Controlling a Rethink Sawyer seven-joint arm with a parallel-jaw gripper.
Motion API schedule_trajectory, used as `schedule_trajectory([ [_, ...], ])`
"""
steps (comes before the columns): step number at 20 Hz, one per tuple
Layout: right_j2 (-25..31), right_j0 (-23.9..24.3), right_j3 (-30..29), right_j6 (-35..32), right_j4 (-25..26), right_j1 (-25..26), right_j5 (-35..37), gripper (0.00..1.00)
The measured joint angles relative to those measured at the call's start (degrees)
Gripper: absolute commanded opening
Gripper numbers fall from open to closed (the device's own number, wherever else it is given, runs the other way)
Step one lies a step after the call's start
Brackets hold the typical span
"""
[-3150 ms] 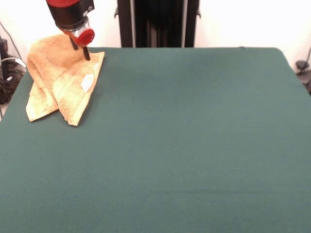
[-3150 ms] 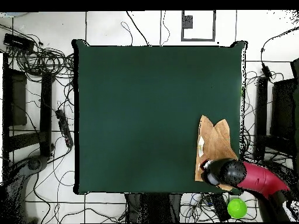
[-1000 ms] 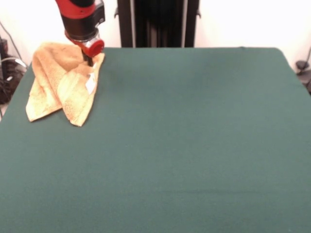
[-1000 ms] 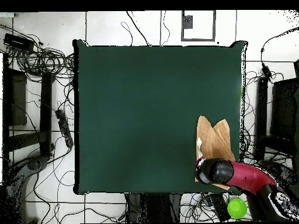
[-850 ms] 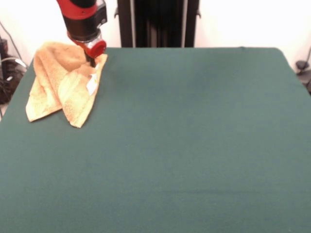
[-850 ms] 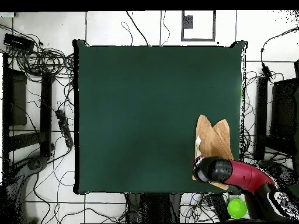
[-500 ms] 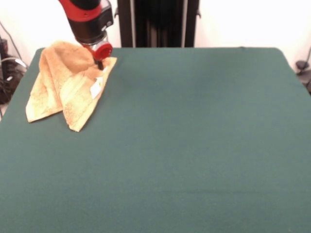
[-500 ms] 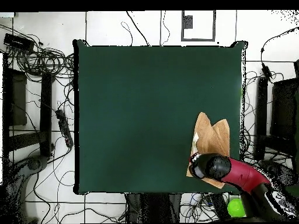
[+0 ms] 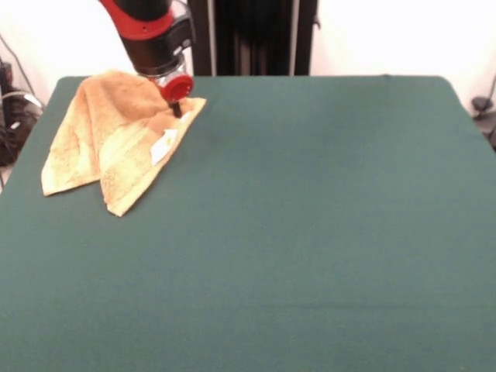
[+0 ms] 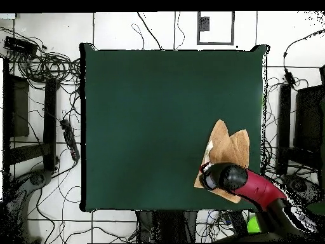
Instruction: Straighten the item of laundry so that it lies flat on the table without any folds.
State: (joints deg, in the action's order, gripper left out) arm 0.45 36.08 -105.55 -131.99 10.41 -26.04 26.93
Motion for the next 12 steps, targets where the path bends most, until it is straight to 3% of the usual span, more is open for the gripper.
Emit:
schedule_trajectory([
  [12,4.2,0.0,-3.2,0.0,-8.3,0.0,0.0,0.00],
])
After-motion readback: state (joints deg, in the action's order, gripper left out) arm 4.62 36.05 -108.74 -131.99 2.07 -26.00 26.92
